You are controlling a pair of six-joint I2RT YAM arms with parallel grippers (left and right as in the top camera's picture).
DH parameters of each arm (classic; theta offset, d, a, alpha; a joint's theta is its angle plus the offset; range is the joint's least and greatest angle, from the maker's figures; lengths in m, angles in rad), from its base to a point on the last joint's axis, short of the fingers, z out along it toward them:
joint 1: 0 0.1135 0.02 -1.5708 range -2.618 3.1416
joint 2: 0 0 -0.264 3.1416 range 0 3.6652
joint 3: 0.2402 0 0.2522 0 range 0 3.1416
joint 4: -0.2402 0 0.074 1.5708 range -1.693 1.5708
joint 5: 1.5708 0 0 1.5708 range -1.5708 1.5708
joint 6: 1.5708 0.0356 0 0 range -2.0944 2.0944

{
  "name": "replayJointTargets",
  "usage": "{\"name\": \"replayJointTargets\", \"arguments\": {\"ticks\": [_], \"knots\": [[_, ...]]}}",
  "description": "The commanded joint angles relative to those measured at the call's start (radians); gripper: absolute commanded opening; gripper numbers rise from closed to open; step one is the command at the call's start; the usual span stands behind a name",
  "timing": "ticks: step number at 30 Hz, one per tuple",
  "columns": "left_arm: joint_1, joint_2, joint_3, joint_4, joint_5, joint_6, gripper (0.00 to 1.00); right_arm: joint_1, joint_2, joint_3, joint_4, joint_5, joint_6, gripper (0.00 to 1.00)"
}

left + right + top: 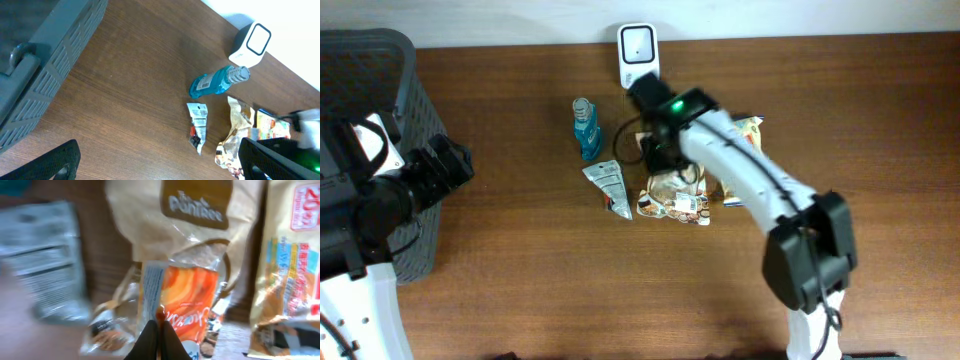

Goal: Scan the item barcode

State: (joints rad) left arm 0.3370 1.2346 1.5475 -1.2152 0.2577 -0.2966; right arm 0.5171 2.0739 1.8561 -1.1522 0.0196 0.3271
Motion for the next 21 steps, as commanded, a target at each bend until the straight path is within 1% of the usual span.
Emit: {"name": "replayJointTargets", "arguments": {"ticks": [1, 4, 6, 10, 12, 15, 16, 18, 21], "knots": [[0.005, 0.000, -0.002, -0.001, 0.008, -0.010, 0.99, -0.120, -0.063, 0.030, -0.012, -0.434, -0.144, 0.04], [0.005, 0.000, -0.002, -0.001, 0.008, -0.010, 0.99, -0.185, -0.051, -0.042, 0.001, -0.674, -0.218, 0.04], [0.005, 0.000, -0.002, -0.001, 0.008, -0.010, 0.99, -0.204, -0.051, -0.114, 0.042, -0.741, -0.223, 0.04], [0.005, 0.000, -0.002, -0.001, 0.008, -0.010, 0.99, -0.248, -0.051, -0.290, 0.177, -0.902, -0.219, 0.04], [0.005, 0.000, -0.002, -0.001, 0.008, -0.010, 0.99, -0.284, -0.051, -0.388, 0.263, -0.977, -0.187, 0.04], [0.005, 0.000, -0.002, -0.001, 0.008, -0.010, 0.99, -0.334, -0.051, -0.466, 0.312, -0.917, -0.132, 0.05], [0.005, 0.000, -0.002, -0.001, 0.008, -0.010, 0.99, -0.358, -0.051, -0.480, 0.309, -0.841, -0.117, 0.10], [0.005, 0.000, -0.002, -0.001, 0.008, -0.010, 0.99, -0.400, -0.053, -0.480, 0.269, -0.678, -0.101, 0.12], [0.005, 0.000, -0.002, -0.001, 0.008, -0.010, 0.99, -0.439, -0.060, -0.465, 0.222, -0.580, -0.102, 0.14]]}}
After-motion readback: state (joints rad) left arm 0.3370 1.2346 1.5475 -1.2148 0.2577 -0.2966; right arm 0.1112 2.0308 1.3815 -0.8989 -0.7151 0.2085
